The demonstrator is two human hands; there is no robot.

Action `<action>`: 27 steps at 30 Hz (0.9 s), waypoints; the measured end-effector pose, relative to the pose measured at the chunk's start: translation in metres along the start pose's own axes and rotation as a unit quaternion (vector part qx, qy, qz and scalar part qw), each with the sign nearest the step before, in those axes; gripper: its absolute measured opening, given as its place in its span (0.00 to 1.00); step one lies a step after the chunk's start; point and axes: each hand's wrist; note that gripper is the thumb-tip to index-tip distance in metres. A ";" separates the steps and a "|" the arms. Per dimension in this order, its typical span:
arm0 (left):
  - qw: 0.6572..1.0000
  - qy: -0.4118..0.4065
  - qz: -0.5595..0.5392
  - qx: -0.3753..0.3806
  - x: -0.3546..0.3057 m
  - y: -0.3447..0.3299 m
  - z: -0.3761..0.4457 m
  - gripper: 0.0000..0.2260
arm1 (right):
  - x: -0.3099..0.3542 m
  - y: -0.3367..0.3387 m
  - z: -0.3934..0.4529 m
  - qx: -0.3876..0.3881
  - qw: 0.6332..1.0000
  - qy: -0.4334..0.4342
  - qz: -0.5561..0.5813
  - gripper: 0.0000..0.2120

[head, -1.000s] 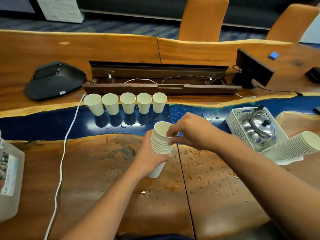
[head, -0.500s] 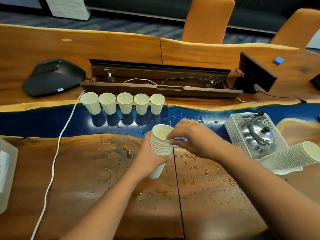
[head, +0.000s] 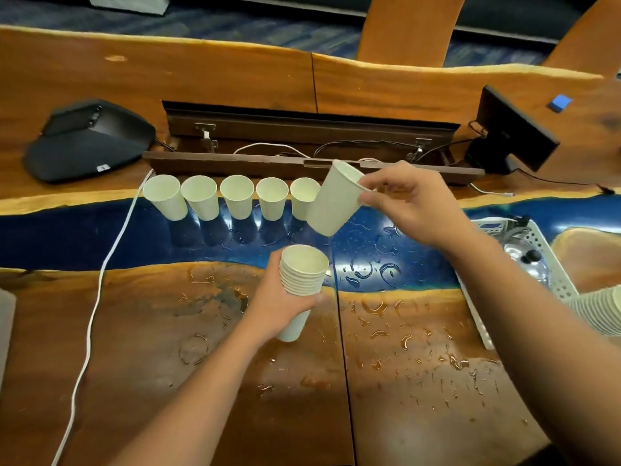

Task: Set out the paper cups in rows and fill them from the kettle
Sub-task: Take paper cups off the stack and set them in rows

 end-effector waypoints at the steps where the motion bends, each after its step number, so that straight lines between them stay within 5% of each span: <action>1: 1.000 0.006 0.000 -0.002 0.002 0.000 0.001 0.38 | -0.009 -0.002 0.006 -0.008 1.000 -0.009 -0.026 0.09; 7: 1.000 0.016 -0.003 0.003 0.004 -0.006 0.010 0.39 | -0.090 -0.043 0.048 0.038 0.962 -0.160 -0.220 0.12; 11: 1.000 0.024 0.010 0.011 0.004 -0.009 0.012 0.39 | -0.119 -0.074 0.060 0.088 0.935 -0.153 -0.309 0.13; 27: 0.999 0.035 0.012 0.008 0.007 -0.007 0.020 0.40 | -0.148 -0.105 0.081 0.129 0.929 -0.174 -0.301 0.13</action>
Point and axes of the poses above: each hand's wrist, its own z-axis towards the middle knuckle, its own y-axis out of the back of the hand, x = y × z, and after that the axes turned 1 degree about z, right-handed
